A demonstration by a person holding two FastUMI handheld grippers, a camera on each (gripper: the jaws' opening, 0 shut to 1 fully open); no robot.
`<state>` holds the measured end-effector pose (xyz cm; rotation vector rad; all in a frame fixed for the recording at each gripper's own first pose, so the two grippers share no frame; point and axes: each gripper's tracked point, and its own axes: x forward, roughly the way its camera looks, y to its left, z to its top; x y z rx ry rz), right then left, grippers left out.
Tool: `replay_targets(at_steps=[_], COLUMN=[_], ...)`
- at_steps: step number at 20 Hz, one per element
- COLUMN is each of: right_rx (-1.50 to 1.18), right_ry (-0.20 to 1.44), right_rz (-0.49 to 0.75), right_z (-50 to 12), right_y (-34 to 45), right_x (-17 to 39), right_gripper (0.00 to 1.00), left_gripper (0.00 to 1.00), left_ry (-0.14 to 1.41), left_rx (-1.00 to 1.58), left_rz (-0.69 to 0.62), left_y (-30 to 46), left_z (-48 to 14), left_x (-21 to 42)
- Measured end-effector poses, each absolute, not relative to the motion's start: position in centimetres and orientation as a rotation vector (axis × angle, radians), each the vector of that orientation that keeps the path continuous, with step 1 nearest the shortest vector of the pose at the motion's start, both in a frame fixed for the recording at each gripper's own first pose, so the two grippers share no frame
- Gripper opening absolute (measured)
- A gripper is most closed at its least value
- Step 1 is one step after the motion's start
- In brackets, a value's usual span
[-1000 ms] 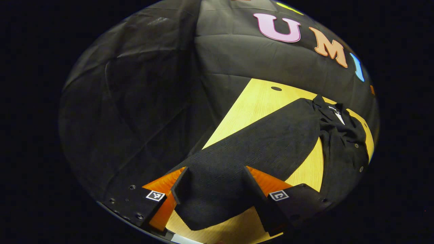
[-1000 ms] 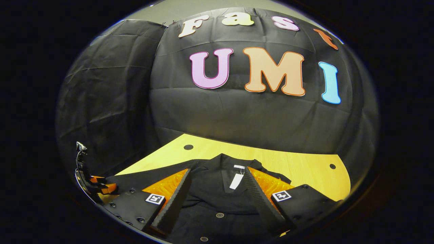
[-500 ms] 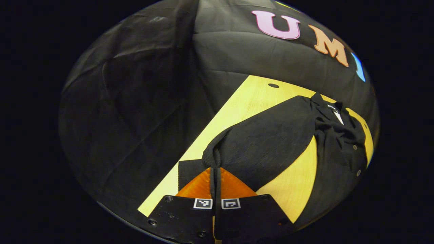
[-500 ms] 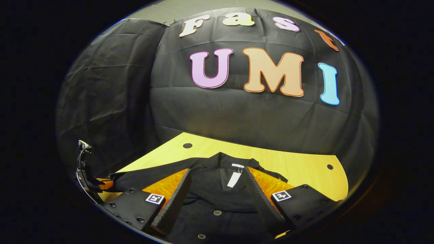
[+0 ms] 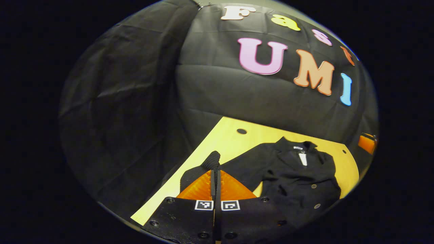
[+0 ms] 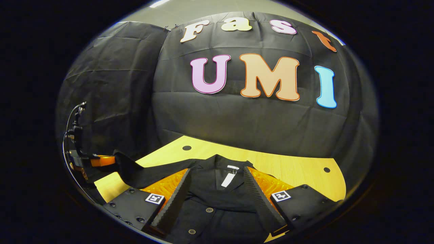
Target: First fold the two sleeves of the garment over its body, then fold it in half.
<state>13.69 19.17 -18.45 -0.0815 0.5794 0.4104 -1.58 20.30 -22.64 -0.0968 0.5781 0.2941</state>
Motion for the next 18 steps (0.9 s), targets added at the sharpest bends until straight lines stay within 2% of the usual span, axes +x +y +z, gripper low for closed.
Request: replay_targets(at_steps=[8, 15, 16, 17, 18], right_rx=[-0.037, 0.007, 0.014, 0.021, 0.026], right_ry=[0.583, 0.589, 0.594, 0.599, 0.603], right_rz=[0.310, 0.173, 0.154, 0.135, 0.118], right_z=[-18.3, -18.4, -18.4, -18.6, -18.7], right_y=[11.2, 2.8, 1.6, 0.6, -0.5], right_x=[12.6, 11.4, 11.3, 11.0, 10.8], right_gripper=[0.96, 0.98, 0.96, 0.99, 0.96], left_gripper=[0.00, 0.00, 0.00, 0.00, 0.00], left_ry=[0.531, 0.582, 0.595, 0.611, 0.625], left_rx=[-0.004, 0.054, 0.068, 0.081, 0.093], left_rz=[0.089, -0.050, -0.068, -0.084, -0.098], left_y=[9.3, 0.9, -0.3, -1.3, -2.2], left_z=[-20.5, -23.1, -23.7, -24.3, -24.9], left_x=[5.2, 9.0, 9.5, 9.8, 10.2])
